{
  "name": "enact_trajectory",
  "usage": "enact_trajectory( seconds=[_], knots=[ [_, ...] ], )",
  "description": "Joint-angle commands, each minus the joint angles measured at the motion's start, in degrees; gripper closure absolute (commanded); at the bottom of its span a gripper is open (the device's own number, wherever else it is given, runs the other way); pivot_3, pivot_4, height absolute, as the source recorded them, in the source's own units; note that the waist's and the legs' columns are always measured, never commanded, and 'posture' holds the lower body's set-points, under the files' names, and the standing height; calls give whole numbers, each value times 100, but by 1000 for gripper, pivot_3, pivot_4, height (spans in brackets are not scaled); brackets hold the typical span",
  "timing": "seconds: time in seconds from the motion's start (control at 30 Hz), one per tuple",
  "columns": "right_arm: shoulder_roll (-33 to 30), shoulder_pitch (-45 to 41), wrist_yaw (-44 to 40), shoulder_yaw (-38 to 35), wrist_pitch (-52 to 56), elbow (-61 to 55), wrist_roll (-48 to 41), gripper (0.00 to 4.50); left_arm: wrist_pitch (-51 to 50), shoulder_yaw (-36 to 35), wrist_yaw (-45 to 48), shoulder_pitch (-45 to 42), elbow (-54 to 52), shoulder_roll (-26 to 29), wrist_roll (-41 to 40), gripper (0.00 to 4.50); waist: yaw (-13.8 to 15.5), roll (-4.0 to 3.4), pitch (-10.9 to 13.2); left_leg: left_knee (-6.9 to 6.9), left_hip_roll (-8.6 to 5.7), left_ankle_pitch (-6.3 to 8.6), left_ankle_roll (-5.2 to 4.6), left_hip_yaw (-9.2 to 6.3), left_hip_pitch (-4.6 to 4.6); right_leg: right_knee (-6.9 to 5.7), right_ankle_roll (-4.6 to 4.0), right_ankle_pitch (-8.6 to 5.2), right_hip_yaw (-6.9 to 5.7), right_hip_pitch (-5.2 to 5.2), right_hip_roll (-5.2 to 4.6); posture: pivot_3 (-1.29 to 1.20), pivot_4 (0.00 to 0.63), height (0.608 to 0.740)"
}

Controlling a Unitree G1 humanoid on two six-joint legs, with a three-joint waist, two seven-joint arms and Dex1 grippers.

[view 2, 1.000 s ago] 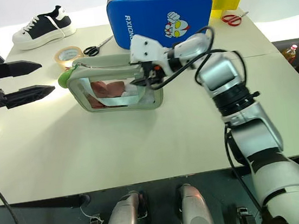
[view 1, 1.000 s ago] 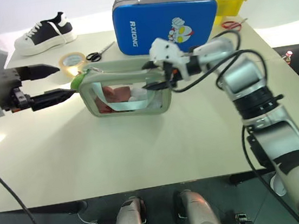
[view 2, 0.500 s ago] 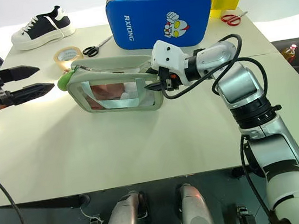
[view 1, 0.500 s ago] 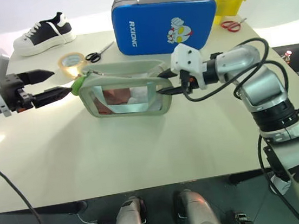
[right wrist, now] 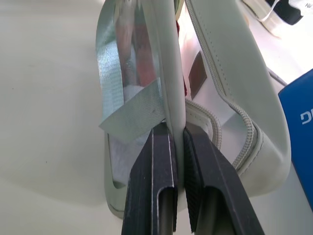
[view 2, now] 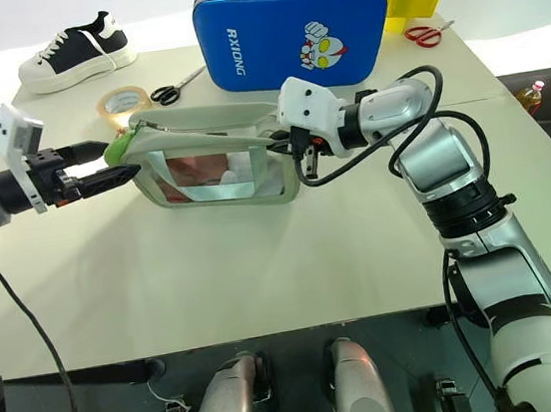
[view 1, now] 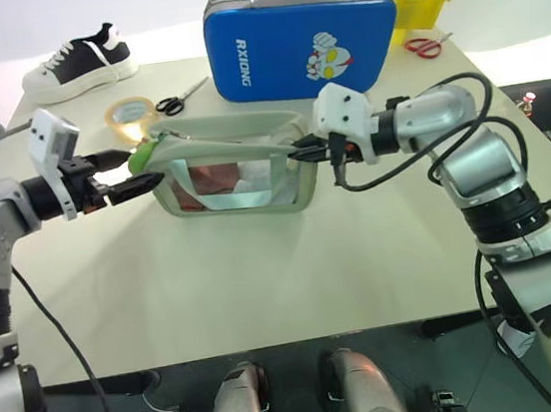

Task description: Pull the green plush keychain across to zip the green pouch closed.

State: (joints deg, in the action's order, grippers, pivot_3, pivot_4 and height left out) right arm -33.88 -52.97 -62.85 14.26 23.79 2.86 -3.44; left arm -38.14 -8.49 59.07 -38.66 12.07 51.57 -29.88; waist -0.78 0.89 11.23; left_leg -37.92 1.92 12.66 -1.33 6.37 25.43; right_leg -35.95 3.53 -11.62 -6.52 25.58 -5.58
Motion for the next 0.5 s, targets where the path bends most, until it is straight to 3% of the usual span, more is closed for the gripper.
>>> enact_trajectory(
  seconds=[0.03,0.2,0.5],
  knots=[
    [-2,6,18,-23,121,-186,-46,4500,160,-142,33,-215,113,85,85,1725,-2,0,0,0,0,0,0,0,0,0,0,0,0,0,0,0,150,740],
    [-1,22,33,-6,165,-225,-53,4500,79,-226,118,-279,114,134,31,4305,0,0,0,0,0,1,-1,0,-1,1,-3,-2,0,0,-1,0,150,740],
    [35,28,43,38,138,-163,-26,4500,-52,-352,237,-342,-64,212,-70,4455,0,0,0,0,0,1,-1,-1,-1,1,-12,-7,0,0,-3,0,150,740]
  ],
)
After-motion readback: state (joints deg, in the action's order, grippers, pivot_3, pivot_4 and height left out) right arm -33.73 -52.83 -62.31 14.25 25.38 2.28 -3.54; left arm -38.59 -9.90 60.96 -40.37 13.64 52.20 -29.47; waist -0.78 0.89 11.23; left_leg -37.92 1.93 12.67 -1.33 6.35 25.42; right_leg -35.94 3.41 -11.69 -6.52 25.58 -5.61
